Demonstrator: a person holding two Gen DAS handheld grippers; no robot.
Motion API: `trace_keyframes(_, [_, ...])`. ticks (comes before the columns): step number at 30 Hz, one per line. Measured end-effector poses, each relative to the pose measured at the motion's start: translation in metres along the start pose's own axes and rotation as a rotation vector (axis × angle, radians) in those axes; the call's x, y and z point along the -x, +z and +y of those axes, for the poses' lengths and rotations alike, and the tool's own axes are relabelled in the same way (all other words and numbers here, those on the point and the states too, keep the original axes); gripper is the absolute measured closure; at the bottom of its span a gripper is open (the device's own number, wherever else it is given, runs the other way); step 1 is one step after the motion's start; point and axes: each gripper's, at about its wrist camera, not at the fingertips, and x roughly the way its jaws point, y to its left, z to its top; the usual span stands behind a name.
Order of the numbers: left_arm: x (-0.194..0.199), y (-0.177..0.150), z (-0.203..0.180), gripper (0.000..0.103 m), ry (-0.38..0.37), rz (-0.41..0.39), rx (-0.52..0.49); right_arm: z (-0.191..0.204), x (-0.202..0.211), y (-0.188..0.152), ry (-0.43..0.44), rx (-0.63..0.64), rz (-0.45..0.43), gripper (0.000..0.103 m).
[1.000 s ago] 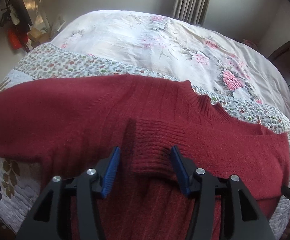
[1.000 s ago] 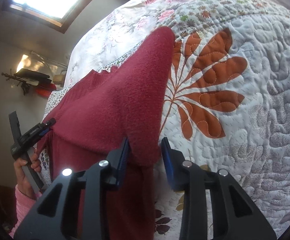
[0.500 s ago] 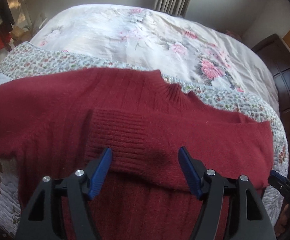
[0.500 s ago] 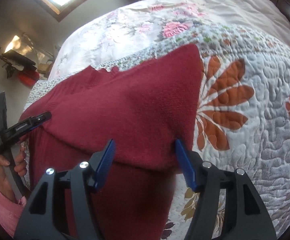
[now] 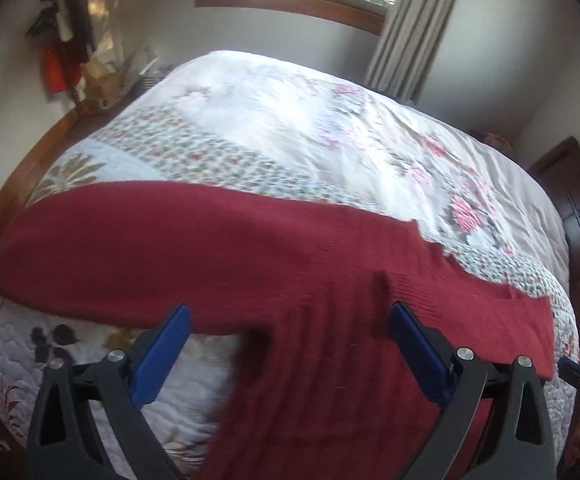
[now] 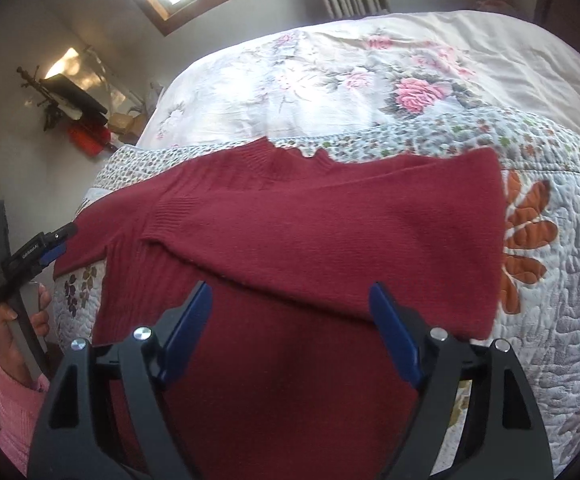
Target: Fold small clothes
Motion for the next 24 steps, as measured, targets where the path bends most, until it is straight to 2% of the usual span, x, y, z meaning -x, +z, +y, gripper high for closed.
trace_keyframes(3, [0.003,0.004,0.073,0.004,0.106,-0.011,0.108,0.023,-0.012,-0.002,0.006,0.030,0.021,0.022])
trace_keyframes(6, [0.006,0.005,0.138,0.004,0.167,-0.011,0.199,0.040,-0.024,-0.003,0.010,0.037,0.042,0.022])
trace_keyframes(8, [0.007,0.004,0.174,0.004,0.181,-0.010,0.263,0.049,-0.030,-0.004,0.010,0.037,0.047,0.022])
trace_keyframes(12, [-0.004,0.003,0.231,0.004,0.155,0.013,0.376,0.063,-0.036,-0.004,0.010,0.038,0.052,0.022])
trace_keyframes(17, [-0.027,0.010,0.264,0.004,0.108,0.042,0.444,0.075,-0.036,-0.005,-0.008,0.042,0.044,0.022])
trace_keyframes(21, [-0.039,0.020,0.269,0.004,0.110,0.024,0.463,0.073,-0.035,-0.007,-0.029,0.024,0.038,0.022])
trace_keyframes(24, [-0.041,0.029,0.272,0.004,0.071,0.010,0.482,0.070,-0.034,-0.007,-0.038,0.002,0.036,0.022])
